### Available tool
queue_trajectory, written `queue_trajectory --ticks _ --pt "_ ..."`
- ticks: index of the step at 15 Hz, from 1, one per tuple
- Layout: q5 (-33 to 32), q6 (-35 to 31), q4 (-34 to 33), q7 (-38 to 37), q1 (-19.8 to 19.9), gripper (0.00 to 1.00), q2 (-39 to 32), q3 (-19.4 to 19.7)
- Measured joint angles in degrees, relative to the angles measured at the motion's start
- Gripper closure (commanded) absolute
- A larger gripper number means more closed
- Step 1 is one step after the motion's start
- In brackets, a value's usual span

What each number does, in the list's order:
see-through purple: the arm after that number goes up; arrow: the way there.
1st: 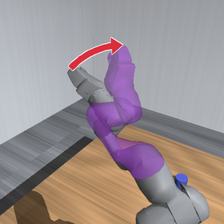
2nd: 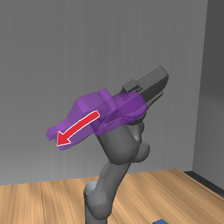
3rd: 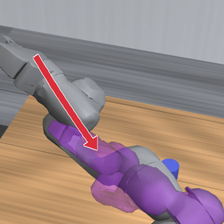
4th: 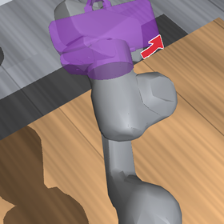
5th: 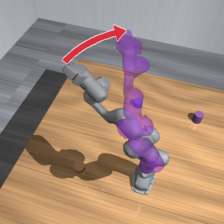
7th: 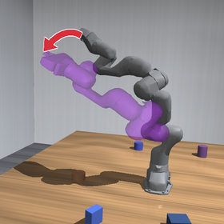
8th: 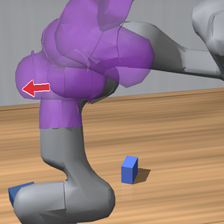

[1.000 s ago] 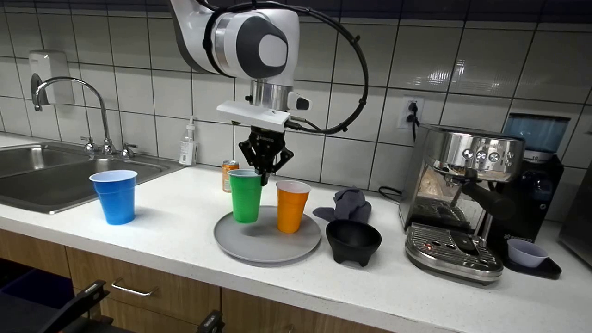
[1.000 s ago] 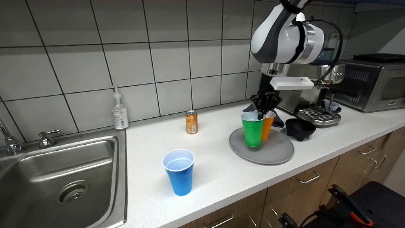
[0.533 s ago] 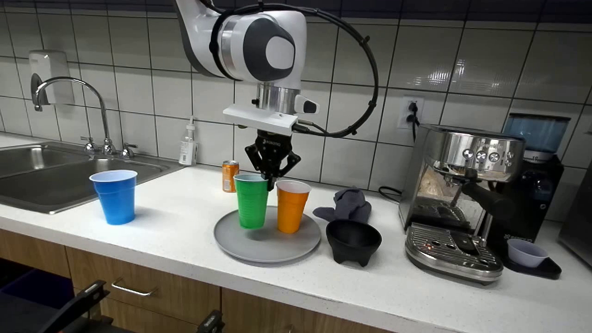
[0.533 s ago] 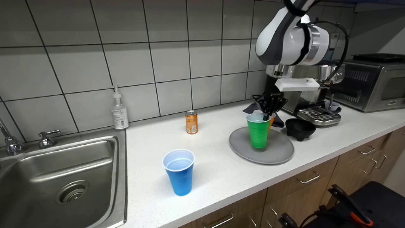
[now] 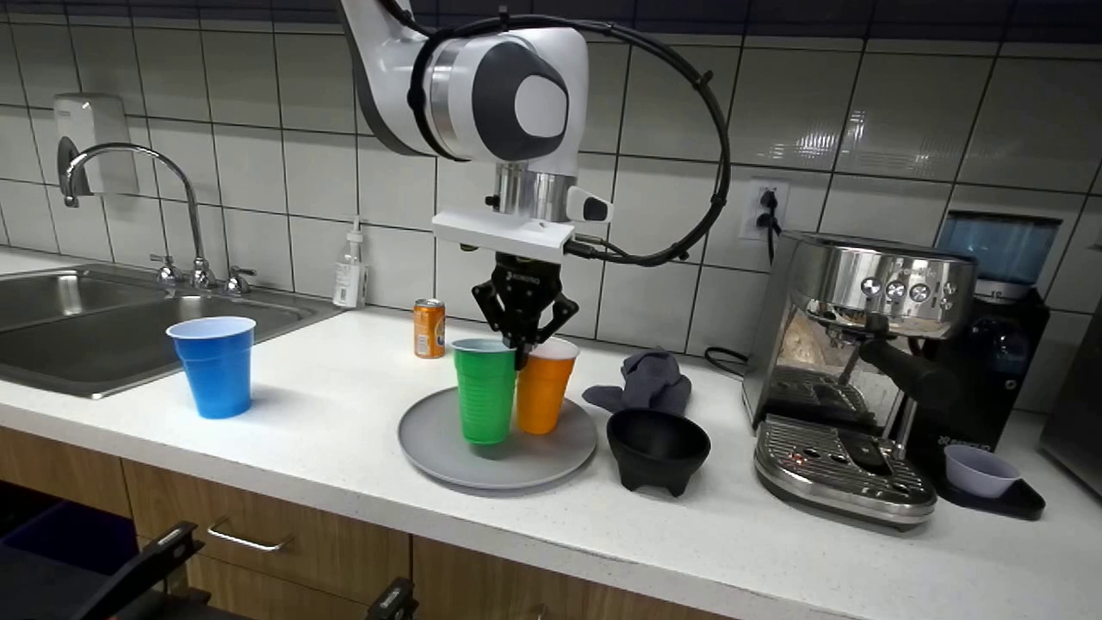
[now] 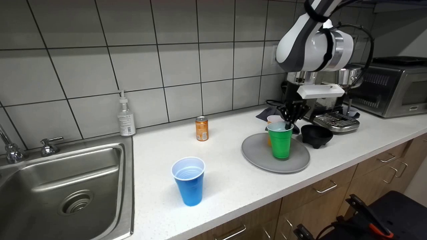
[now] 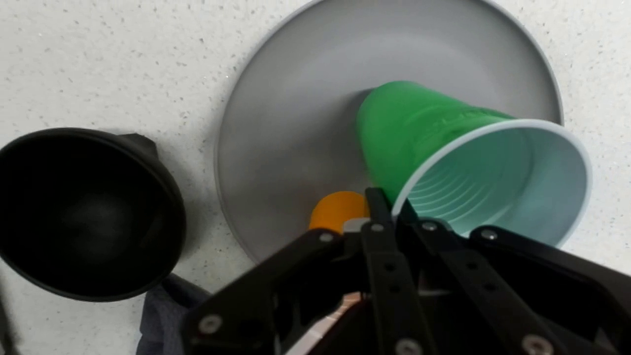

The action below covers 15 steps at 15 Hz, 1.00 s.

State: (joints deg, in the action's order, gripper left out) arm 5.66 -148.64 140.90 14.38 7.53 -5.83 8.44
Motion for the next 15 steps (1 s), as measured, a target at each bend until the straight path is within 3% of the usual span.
queue_trajectory --ticks 15 --pt "-2.0 -0.01 -0.01 -0.33 1.1 0.99 -1.33 1.61"
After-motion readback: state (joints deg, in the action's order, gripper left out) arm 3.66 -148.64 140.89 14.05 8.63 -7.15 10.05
